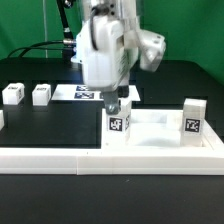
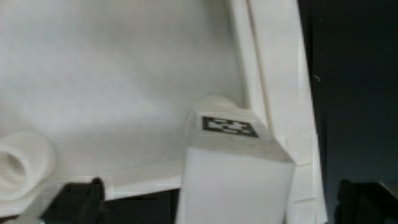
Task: Assemble square table
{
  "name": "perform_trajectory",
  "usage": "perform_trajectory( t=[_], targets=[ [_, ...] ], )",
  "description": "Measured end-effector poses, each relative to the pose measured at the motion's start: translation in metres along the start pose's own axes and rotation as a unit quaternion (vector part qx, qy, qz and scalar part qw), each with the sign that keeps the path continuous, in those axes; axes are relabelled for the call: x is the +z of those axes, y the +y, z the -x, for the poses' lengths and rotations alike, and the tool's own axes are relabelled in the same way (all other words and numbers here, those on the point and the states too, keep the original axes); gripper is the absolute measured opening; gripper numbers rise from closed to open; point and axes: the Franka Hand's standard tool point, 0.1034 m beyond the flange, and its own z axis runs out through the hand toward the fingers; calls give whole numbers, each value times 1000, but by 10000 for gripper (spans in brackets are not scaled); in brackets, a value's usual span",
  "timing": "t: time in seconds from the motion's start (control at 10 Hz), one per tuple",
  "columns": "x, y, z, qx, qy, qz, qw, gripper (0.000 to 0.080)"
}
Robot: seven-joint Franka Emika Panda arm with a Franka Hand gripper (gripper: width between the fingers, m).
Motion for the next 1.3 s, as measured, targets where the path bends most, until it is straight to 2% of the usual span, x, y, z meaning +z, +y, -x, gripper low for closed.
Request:
perform_trajectory(
  t=[0.1, 0.4, 0.5, 0.6, 0.7, 0.8, 0.9, 1.0, 1.3],
  targets=[
    [-1, 2, 1, -66, -1, 0, 998, 648],
    [0, 2, 0, -149, 0, 1, 989, 648],
    [0, 2, 0, -203, 0, 1, 979, 648],
    [-5, -2, 3, -304, 5, -10, 953, 648],
    [-6, 2, 8, -405, 7, -13, 914, 648],
    [-5, 8, 11, -538, 5, -7, 843, 648],
    [-2, 8, 7, -532, 13, -21, 846, 648],
    [-2, 9, 5, -574, 17, -15, 818, 648],
    [-1, 10, 1, -667, 23, -8, 745, 648]
  ],
)
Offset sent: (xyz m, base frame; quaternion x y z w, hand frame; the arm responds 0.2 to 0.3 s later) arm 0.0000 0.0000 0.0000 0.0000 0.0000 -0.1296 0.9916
